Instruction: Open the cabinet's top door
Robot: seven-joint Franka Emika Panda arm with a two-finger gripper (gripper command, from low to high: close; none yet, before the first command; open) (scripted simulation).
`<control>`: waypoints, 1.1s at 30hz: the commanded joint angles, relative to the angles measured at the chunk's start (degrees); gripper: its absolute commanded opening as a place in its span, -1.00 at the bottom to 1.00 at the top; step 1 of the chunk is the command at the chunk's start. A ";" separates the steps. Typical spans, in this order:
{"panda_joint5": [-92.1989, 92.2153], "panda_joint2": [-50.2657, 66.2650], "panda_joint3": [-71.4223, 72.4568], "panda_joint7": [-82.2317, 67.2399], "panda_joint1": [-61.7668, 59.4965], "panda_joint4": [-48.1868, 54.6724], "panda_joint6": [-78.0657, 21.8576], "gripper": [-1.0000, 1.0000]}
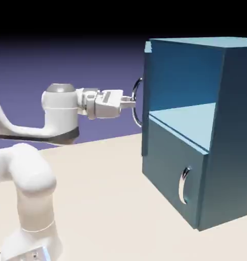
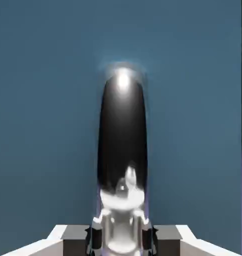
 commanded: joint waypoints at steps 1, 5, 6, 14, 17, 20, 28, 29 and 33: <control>2.59 -0.89 1.65 -0.99 0.41 -0.42 -1.35 -1.00; 12.56 -3.65 8.78 -4.22 2.74 -1.44 -7.43 -1.00; 15.05 -4.08 10.74 -4.84 3.45 -1.49 -9.17 -1.00; 33.36 -2.85 27.30 -6.82 7.89 1.64 -24.31 -1.00; 39.39 -0.55 33.53 -6.58 7.95 4.54 -30.16 -1.00; 45.04 2.41 39.76 -6.06 6.65 8.50 -36.15 -1.00; 57.34 10.59 55.85 -4.68 -3.98 23.79 -52.37 -1.00; 58.46 11.34 57.61 -4.60 -5.77 25.86 -54.20 -1.00; 62.22 13.52 64.11 -4.60 -13.30 34.17 -61.06 -1.00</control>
